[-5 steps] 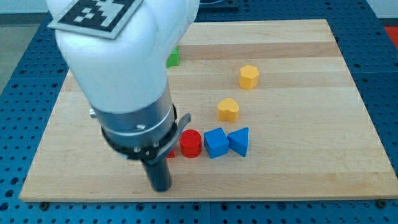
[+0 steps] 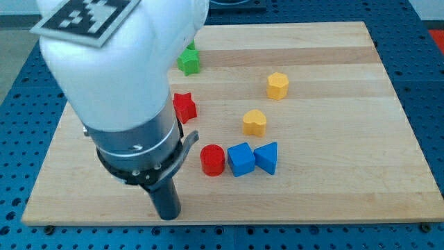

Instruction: Place the red circle below the red star

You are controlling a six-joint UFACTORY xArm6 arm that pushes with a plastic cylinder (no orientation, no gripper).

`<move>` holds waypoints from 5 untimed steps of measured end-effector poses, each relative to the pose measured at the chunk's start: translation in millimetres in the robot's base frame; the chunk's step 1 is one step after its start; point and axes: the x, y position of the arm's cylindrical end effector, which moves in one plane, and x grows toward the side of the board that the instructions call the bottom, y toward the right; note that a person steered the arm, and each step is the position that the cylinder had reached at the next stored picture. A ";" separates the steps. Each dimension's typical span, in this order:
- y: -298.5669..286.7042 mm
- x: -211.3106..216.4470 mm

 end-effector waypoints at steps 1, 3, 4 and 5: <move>6.3 -0.1; 77.9 -16.1; 76.7 -25.3; 72.6 -98.5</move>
